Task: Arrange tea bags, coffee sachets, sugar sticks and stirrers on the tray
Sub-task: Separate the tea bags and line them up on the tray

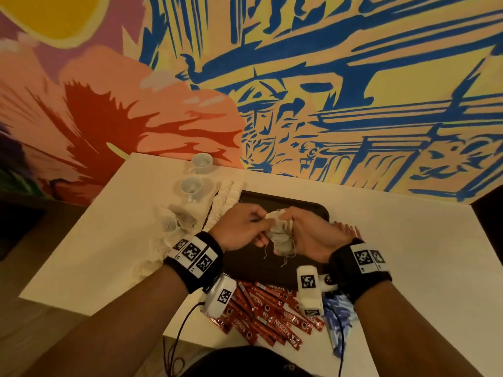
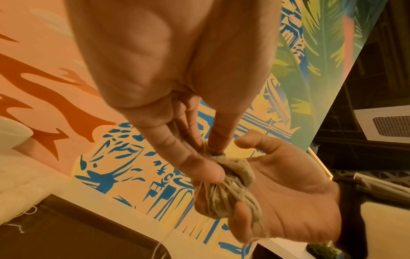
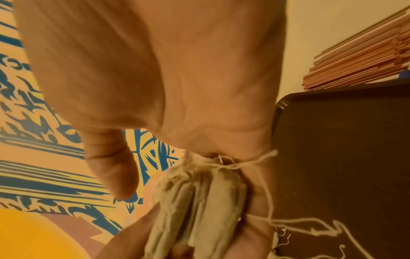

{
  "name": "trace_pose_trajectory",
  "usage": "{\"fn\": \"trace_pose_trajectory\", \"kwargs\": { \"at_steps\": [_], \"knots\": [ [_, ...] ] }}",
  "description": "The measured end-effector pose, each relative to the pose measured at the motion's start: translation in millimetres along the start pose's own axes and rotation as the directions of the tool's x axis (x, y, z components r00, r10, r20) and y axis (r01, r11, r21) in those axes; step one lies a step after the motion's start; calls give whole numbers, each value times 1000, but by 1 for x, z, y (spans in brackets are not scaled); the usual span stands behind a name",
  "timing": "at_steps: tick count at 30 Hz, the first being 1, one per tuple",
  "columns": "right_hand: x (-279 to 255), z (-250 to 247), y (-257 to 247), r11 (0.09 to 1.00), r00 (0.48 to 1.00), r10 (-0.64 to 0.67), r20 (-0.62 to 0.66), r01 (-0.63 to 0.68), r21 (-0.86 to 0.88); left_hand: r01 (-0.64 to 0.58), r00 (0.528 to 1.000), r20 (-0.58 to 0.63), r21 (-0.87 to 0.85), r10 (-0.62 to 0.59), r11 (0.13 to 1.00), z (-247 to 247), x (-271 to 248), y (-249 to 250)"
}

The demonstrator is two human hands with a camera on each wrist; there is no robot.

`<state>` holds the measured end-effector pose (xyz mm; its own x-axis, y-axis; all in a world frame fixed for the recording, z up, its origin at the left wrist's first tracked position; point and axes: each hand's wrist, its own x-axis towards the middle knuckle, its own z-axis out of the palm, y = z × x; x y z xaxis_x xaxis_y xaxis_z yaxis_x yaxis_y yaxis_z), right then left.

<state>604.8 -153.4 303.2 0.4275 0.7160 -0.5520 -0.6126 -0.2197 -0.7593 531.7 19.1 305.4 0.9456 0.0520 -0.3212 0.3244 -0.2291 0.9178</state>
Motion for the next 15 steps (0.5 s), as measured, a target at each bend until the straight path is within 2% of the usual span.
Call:
{"fn": "trace_pose_trajectory", "kwargs": {
  "at_steps": [2,8,11,15],
  "knots": [
    [-6,-3,2,999,999,-28,28,29,-17,-9,1000,-24,-4,9,1000,3,-3,1],
    [-13,-10,9,994,997,-69,-18,67,-88,-53,991,-126,-7,52,999,17,-13,-3],
    [-14,-11,10,983,993,-108,-53,99,-155,-129,962,-236,65,141,990,21,-17,-4],
    [-16,-9,9,955,982,-179,-65,157,-252,-216,943,-227,145,245,966,27,-24,-7]
  ]
}}
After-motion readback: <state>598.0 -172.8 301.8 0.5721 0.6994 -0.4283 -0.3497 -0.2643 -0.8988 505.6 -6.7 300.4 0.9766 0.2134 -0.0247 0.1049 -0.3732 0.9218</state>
